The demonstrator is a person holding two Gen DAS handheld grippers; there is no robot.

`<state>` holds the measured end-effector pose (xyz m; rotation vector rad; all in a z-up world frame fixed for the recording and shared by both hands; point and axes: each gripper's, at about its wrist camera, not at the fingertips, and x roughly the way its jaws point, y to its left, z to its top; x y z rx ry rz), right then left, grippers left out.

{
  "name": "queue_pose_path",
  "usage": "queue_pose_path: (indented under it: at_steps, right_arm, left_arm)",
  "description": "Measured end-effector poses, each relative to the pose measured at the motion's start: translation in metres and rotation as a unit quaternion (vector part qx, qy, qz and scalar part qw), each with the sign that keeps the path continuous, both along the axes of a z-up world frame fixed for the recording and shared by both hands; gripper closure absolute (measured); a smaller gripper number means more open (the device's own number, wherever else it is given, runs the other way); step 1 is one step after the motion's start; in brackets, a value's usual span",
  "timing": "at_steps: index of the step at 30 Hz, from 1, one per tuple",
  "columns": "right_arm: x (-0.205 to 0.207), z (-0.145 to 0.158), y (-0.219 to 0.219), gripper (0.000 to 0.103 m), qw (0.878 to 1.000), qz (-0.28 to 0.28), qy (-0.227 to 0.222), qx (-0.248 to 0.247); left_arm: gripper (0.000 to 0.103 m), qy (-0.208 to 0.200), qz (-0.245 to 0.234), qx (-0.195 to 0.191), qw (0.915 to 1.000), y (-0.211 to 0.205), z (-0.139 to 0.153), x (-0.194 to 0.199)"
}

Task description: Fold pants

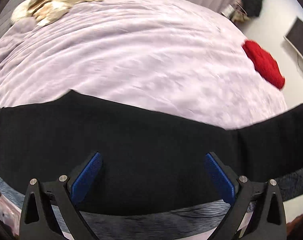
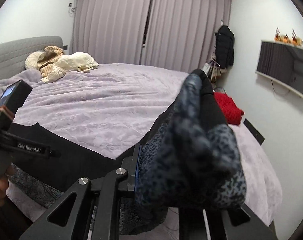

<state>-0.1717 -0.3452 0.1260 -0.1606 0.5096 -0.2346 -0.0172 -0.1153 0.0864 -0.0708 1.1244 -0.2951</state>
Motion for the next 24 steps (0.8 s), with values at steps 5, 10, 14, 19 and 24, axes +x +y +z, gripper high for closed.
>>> queue_pose_path:
  at_steps: [5,10,14,19,24]
  right_arm:
    - [0.027,-0.002,0.088,0.087,0.996,0.064,0.009,-0.069]
    - [0.068,-0.057,0.174,0.087,0.982,0.124,0.071,-0.126]
    - [0.087,-0.116,0.218,0.086,0.962,0.142,0.147,-0.18]
    - [0.072,-0.124,0.238,0.052,0.946,0.156,0.161,-0.234]
    - [0.026,-0.067,0.206,0.02,0.948,0.247,0.159,-0.121]
  left_arm:
    - [0.0,-0.023,0.075,0.045,0.9959,0.062,0.007,0.036]
    - [0.0,-0.006,0.128,0.018,0.9916,0.122,-0.004,0.052]
    - [0.0,0.004,0.157,0.012,0.9876,0.158,-0.017,0.055]
    - [0.0,0.006,0.104,0.008,0.9946,0.138,-0.017,0.051]
    - [0.0,-0.032,0.025,0.012,0.9991,0.089,0.009,0.033]
